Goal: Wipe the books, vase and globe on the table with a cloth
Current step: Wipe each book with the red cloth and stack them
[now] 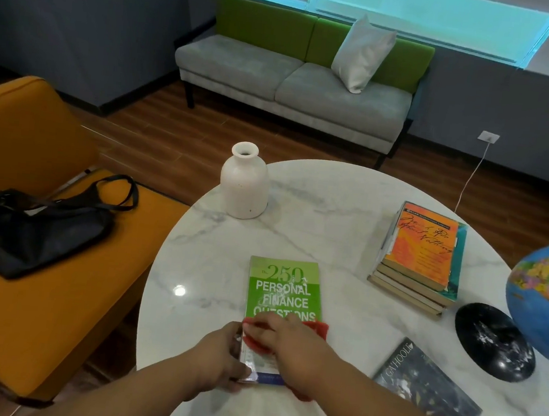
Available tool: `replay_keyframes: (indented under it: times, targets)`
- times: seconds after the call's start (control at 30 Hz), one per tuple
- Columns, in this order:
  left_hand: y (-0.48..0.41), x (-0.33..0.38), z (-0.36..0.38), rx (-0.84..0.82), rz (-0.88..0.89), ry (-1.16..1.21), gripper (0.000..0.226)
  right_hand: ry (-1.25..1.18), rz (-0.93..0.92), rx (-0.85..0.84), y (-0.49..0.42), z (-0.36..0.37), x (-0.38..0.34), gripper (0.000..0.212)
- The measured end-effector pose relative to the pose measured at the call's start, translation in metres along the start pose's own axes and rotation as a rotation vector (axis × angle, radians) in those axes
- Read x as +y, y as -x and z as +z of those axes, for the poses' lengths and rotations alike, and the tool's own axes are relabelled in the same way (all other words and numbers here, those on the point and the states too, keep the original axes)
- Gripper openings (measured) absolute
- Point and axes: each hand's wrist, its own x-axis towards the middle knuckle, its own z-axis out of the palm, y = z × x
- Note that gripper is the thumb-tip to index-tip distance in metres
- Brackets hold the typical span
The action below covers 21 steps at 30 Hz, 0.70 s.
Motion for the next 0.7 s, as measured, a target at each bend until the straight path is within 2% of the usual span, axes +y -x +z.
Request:
replay_keyframes:
  times: [0.13, 0.3, 0.47, 0.6, 0.7]
  targets:
    - [-0.001, 0.001, 0.002, -0.011, -0.012, -0.003, 0.058, 0.023, 0.148, 0.047, -0.011, -0.008, -0.001, 0.078]
    - [-0.002, 0.000, 0.001, 0.018, -0.003, -0.019, 0.060, 0.003, -0.011, -0.031, 0.001, -0.006, -0.009, 0.088]
    - [-0.003, 0.001, 0.004, 0.015, -0.012, -0.043, 0.060, 0.098, 0.168, 0.054, -0.020, -0.017, -0.005, 0.076]
    - [0.000, 0.003, 0.005, 0.041, 0.015, -0.088, 0.057, 0.148, -0.030, -0.074, -0.011, -0.015, -0.016, 0.084]
    - [0.000, 0.004, 0.007, 0.057, 0.030, -0.096, 0.055, 0.261, -0.008, -0.027, -0.027, -0.027, -0.013, 0.068]
